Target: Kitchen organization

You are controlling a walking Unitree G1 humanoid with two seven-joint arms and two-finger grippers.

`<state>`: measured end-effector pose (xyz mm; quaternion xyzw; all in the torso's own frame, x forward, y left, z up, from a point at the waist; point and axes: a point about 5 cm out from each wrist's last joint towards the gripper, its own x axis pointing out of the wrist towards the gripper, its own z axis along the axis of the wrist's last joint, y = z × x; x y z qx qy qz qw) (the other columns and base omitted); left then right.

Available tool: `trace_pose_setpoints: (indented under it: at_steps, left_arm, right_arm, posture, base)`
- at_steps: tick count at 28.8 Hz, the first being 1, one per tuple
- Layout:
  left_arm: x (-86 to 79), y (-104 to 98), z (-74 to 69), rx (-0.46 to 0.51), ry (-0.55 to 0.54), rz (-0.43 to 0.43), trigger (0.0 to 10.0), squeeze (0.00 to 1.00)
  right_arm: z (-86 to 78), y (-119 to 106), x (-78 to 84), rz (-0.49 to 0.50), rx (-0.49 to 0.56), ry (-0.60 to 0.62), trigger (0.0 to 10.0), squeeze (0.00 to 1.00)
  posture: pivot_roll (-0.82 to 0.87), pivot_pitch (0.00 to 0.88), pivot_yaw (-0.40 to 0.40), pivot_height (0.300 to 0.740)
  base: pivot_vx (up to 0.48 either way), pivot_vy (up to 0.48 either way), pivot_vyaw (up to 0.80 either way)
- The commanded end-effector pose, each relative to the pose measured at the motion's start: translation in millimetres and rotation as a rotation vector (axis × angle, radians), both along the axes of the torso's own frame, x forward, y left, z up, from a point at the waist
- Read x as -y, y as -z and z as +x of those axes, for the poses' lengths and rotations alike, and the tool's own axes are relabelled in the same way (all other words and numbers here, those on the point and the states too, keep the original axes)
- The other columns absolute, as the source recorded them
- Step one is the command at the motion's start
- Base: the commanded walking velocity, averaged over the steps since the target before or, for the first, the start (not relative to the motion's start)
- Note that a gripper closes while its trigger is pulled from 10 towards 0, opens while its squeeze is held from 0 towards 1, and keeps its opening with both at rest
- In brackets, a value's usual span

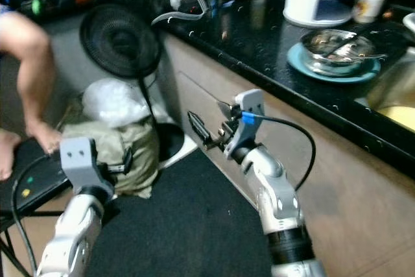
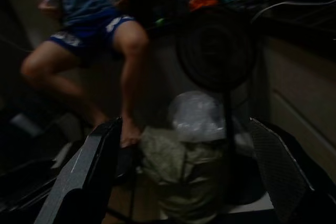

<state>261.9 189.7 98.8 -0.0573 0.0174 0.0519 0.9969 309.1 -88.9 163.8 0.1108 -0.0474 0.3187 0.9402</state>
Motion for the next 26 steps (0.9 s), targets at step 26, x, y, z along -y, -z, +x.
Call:
trace_pose_setpoints:
  at_steps: [26]
  left_arm:
    - [3.9, -4.1, 1.4, 0.009, 0.019, 0.004, 10.0, 0.0]
  right_arm:
    - [10.5, -22.6, 10.8, -0.009, 0.03, 0.064, 10.0, 0.0]
  posture:
    - [0.02, 0.0, 0.018, 0.74]
  base:
    - [0.052, 0.0, 0.0]
